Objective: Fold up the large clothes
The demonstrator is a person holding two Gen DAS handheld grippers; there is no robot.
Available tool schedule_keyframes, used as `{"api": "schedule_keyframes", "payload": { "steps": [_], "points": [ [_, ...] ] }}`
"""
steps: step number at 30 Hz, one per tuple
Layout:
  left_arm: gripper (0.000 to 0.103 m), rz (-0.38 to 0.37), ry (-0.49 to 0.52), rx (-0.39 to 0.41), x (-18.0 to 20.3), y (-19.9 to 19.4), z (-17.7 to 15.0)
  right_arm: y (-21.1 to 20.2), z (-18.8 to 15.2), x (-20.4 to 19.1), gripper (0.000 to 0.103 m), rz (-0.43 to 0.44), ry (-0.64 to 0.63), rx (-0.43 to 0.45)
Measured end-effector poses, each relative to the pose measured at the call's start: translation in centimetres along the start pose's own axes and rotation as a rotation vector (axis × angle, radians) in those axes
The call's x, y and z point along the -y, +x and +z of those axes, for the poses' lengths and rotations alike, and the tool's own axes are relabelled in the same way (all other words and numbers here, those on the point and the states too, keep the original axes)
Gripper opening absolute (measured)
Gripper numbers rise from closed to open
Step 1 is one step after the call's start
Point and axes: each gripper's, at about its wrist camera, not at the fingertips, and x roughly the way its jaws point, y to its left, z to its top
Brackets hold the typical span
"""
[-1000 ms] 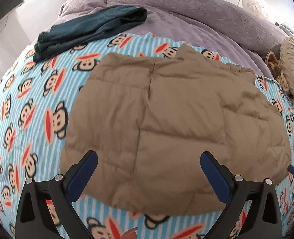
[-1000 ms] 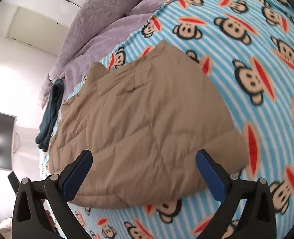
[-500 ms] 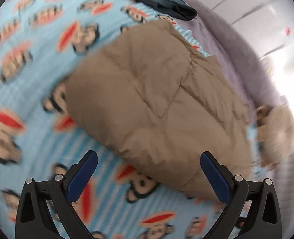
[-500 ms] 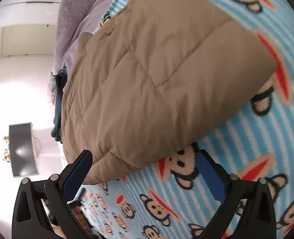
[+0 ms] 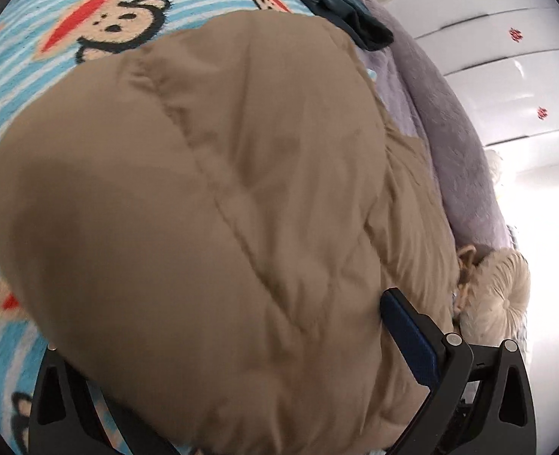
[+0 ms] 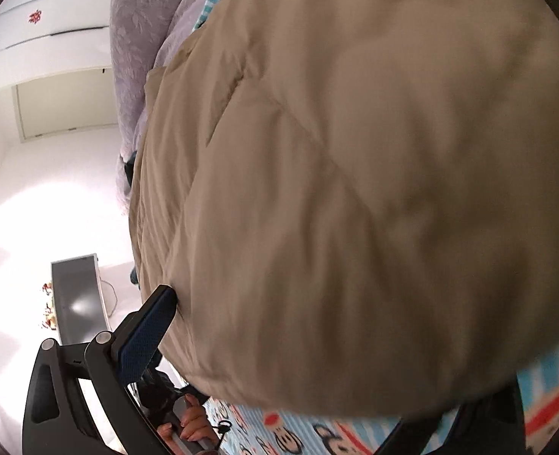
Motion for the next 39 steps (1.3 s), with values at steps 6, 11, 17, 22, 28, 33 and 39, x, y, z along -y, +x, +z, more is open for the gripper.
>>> {"api": "schedule_keyframes", "payload": {
  "steps": [6,11,17,22,28,33,39],
  "points": [
    [0.034,-0.067,0.034,-0.005,0.7,-0.3,0.3,-0.4,0.0,1.3,0.068,0.012,0.107,0.012],
    [0.022,-0.096,0.128,0.015,2.2,-2.5,-0.2,-1.5,-0.6,1.4,0.03,0.076,0.121,0.012],
    [0.022,-0.141,0.184,0.004,2.3,-6.9,-2.6,-3.6,-2.0,0.8,0.026,0.106,0.063,0.001],
    [0.022,-0.158,0.174,-0.064,-1.1,-10.8,-6.5,-6.4,-5.1,1.7,0.026,0.087,0.046,-0.025],
    [0.022,-0.118,0.146,-0.197,-6.5,-14.7,-12.3,-10.1,-11.5,5.6,0.026,0.06,0.092,-0.059],
    [0.023,-0.069,0.172,-0.277,-9.9,-15.5,-15.0,-11.0,-14.9,8.7,0.028,0.016,0.121,-0.058],
    [0.035,-0.061,0.172,-0.315,-10.5,-14.5,-15.2,-10.6,-14.4,9.8,0.035,-0.03,0.128,-0.034]
  ]
}}
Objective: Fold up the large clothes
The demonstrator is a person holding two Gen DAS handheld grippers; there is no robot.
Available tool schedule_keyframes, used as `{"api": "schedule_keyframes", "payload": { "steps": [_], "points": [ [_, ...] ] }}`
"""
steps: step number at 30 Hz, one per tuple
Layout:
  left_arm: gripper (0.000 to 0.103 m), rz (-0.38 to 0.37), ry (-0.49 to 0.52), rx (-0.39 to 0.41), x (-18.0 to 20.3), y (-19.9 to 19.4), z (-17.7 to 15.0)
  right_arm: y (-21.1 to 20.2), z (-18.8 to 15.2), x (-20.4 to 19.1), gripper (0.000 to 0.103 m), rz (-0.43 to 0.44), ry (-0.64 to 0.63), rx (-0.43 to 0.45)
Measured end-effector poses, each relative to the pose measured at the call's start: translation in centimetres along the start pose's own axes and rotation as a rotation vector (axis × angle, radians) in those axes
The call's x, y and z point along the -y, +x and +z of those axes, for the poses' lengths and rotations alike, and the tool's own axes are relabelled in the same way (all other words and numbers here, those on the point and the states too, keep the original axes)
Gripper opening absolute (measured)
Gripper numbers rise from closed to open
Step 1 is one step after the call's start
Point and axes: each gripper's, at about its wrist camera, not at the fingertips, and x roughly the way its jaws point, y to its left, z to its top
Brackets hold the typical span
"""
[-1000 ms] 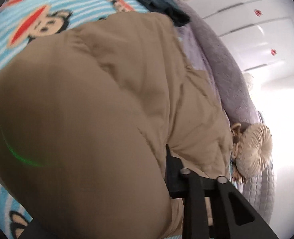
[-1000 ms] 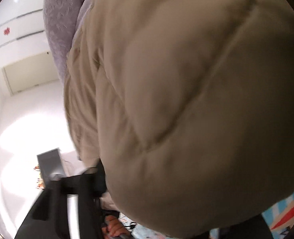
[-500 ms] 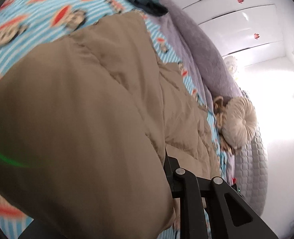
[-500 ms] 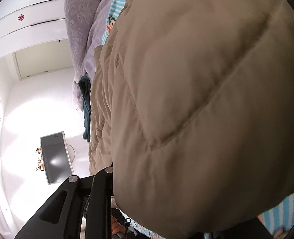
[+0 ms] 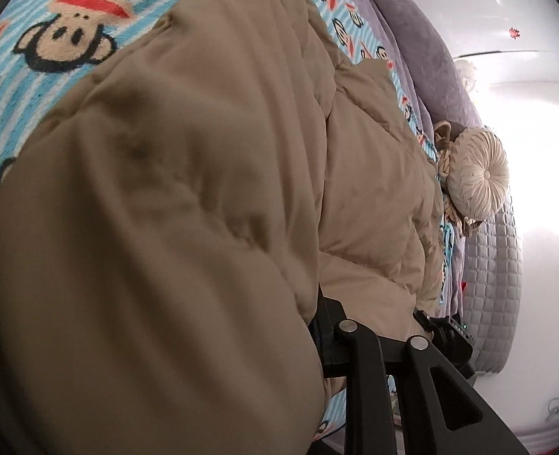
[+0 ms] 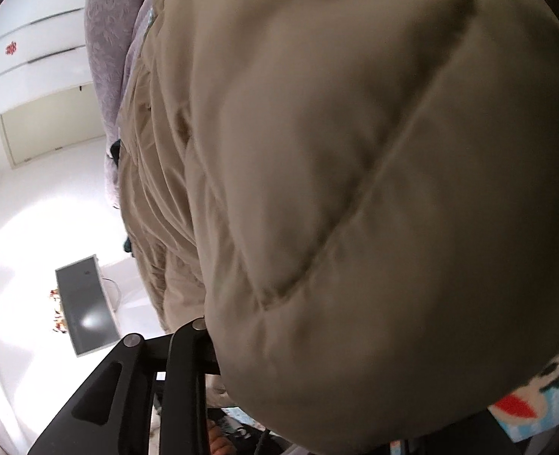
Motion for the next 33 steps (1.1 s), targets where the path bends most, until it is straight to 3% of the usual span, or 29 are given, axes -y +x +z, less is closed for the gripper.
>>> {"api": "schedule_keyframes", "payload": {
  "steps": [1,2,3,9,16,20,26,30,33],
  "points": [
    [0.042,0.019,0.0,-0.002,0.1,0.3,0.1,-0.1,-0.1,-0.1,0.037,-0.008,-0.001,0.002],
    [0.057,0.061,-0.001,-0.005,-0.1,0.2,0.0,-0.2,-0.1,-0.2,0.041,-0.027,0.003,0.009],
    [0.061,0.084,-0.001,-0.004,-0.2,0.4,0.0,-0.5,-0.3,-0.4,0.046,-0.044,0.008,0.018],
    [0.061,0.181,0.024,-0.03,0.3,-0.5,-0.3,-1.4,-1.3,-2.2,0.052,-0.157,-0.011,0.058],
    [0.061,0.321,0.082,0.042,2.5,-4.8,-2.0,-1.4,-1.6,-5.2,0.066,-0.266,-0.033,-0.015],
    [0.061,0.401,0.133,0.104,2.7,-8.5,-3.4,-1.9,-3.3,-8.0,0.067,-0.343,-0.165,-0.049],
    [0.061,0.418,0.171,0.221,4.0,-12.6,-2.8,-3.7,-6.2,-8.9,0.067,-0.312,-0.217,-0.091],
    [0.061,0.422,0.201,0.201,5.0,-9.9,-1.0,-3.7,-8.7,-10.9,0.044,-0.27,-0.325,-0.126],
    [0.061,0.503,0.235,0.146,4.1,-5.5,-0.4,-2.6,-10.2,-13.1,0.039,-0.318,-0.444,-0.101]
  ]
}}
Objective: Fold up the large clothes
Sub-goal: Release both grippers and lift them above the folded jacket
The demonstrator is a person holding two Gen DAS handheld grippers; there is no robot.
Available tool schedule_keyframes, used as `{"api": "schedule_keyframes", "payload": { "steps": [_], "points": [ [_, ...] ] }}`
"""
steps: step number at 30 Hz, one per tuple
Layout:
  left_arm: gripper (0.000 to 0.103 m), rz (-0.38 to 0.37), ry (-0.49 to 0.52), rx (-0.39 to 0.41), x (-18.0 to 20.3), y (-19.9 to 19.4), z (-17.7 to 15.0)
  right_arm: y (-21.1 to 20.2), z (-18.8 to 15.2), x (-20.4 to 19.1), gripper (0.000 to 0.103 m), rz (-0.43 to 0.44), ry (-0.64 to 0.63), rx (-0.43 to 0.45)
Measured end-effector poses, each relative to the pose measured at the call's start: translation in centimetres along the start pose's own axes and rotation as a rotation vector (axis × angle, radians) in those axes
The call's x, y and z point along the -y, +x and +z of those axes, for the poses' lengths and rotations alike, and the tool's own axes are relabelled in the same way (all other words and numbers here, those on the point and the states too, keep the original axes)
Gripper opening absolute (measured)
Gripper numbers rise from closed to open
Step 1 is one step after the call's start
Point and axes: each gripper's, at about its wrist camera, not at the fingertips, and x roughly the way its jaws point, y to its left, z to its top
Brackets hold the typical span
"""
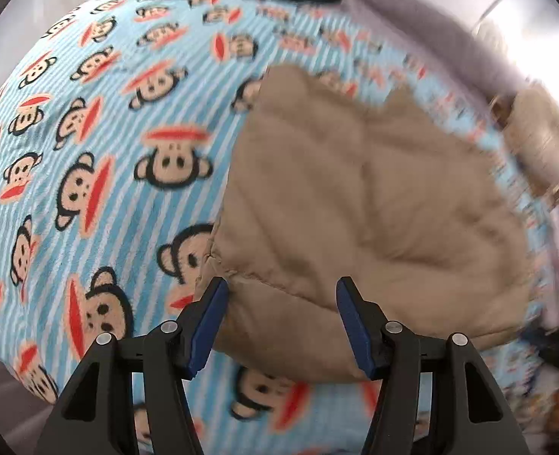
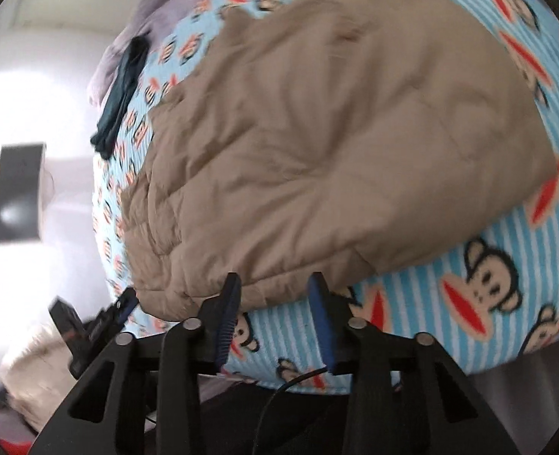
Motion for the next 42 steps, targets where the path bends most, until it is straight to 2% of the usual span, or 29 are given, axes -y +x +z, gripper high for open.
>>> {"api": "schedule_keyframes", "payload": {
  "steps": [2,4,6,8,10,18,19,20,23,30,35,39,42],
  "points": [
    [0.061,0.03,0.018,-0.06,-0.4,2.7,-0.5,1.1,0.4,-1.5,0.038,-0.059,-0.041,0.02],
    [0.062,0.017,0.014,-0.075,-0.8,3.5,-0.7,2.5,1.3,-1.7,0.038,-0.098,-0.055,0.019],
    [0.078,0.035,0.021,-0.072,-1.0,3.7,-0.6,4.2,1.5,-2.9,0.038,-0.177,-0.095,0.01],
    [0.081,0.035,0.014,-0.082,-1.4,3.8,-0.5,6.9,1.7,-4.0,0.038,-0.268,-0.119,-0.015],
    [0.081,0.013,-0.015,-0.098,-1.9,3.7,-0.5,7.9,1.7,-3.9,0.038,-0.297,-0.1,-0.03],
    [0.081,0.039,-0.009,-0.097,-2.1,2.2,-0.9,8.3,1.6,-4.9,0.038,-0.333,-0.088,-0.042],
    [0.087,0.049,0.001,-0.088,-2.0,2.1,-0.9,8.4,1.7,-4.9,0.038,-0.337,-0.082,-0.041],
    [0.103,0.064,0.01,-0.08,-1.8,1.9,-1.0,8.6,1.8,-4.8,0.038,-0.341,-0.079,-0.04],
    [0.103,0.082,0.034,-0.05,-1.6,1.3,-0.7,9.4,2.1,-5.4,0.039,-0.355,-0.077,-0.034],
    [0.103,0.031,0.078,-0.048,-1.8,1.4,1.5,10.6,2.7,-7.3,0.044,-0.38,-0.069,-0.025],
    [0.103,-0.009,0.128,-0.048,-1.7,2.1,3.2,10.8,2.7,-11.5,0.047,-0.367,-0.173,0.015],
    [0.103,-0.047,0.172,-0.049,-1.6,2.8,4.4,11.9,2.6,-12.9,0.048,-0.363,-0.201,-0.009],
    [0.103,-0.115,0.175,-0.056,-2.7,3.3,6.0,13.2,2.4,-13.5,0.048,-0.368,-0.201,-0.032]
  ]
}}
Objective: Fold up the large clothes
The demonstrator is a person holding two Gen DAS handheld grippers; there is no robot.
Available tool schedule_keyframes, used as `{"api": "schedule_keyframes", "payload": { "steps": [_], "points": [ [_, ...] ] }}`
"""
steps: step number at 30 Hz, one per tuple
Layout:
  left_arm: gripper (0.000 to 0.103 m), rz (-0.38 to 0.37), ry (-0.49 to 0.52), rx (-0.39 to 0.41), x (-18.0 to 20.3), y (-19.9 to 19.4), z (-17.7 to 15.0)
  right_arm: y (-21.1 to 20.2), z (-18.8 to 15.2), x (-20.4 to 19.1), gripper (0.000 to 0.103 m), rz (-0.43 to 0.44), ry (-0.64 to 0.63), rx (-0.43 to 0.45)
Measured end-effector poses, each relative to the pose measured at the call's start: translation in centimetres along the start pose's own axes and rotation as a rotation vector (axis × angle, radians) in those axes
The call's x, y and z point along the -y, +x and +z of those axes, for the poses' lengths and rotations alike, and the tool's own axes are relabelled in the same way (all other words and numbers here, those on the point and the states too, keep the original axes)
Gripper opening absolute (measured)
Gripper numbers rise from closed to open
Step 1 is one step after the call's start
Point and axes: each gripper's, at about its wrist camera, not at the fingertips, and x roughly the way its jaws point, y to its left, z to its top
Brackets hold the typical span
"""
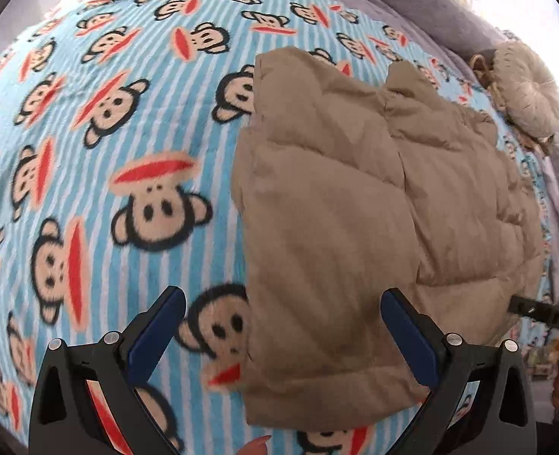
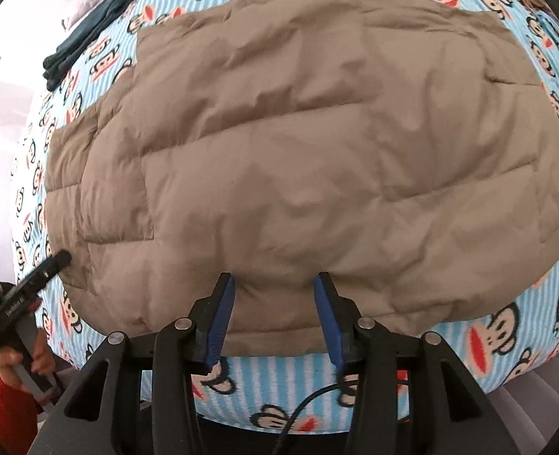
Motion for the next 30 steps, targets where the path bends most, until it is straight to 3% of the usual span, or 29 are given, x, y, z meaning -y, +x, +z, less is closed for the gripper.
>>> {"api": "schedule_keyframes", "payload": {
  "steps": [7,12,19,22,25,26,27,29,30],
  "points": [
    [0.103,-0.126,0.044,-0.04,-2.5,1.3,1.8,0.7,-0.7,0.5,0.05,-0.016,0.023,-0.023],
    [0.103,-0.247,0.057,-0.121,-2.5,4.1,2.3,0.9,-0.7,0.5,0.051,-0.034,0.027,-0.032],
    [0.103,-0.385,0.049,-0.149,-0.6,6.4,4.3,1.3,-0.3,0.2,0.051,-0.058,0.022,-0.047],
    [0.103,-0.39,0.065,-0.174,1.5,8.0,4.9,1.5,-0.1,0.4,0.051,-0.058,0.031,-0.05],
    [0.103,-0.334,0.121,-0.184,3.6,8.9,4.9,1.7,-0.1,0.4,0.052,-0.061,0.037,-0.051],
    [0.093,-0.335,0.127,-0.182,4.0,8.8,5.0,1.7,0.0,0.4,0.052,-0.061,0.035,-0.052],
    [0.064,-0.358,0.129,-0.179,4.1,8.6,5.1,1.6,0.0,0.4,0.052,-0.059,0.03,-0.055],
    [0.037,-0.443,0.081,-0.205,3.8,8.2,5.3,1.0,0.1,0.4,0.052,-0.044,0.007,-0.057],
    [0.031,-0.461,0.067,-0.204,3.7,7.8,5.4,0.8,0.3,0.2,0.052,-0.036,-0.002,-0.054]
  ]
}}
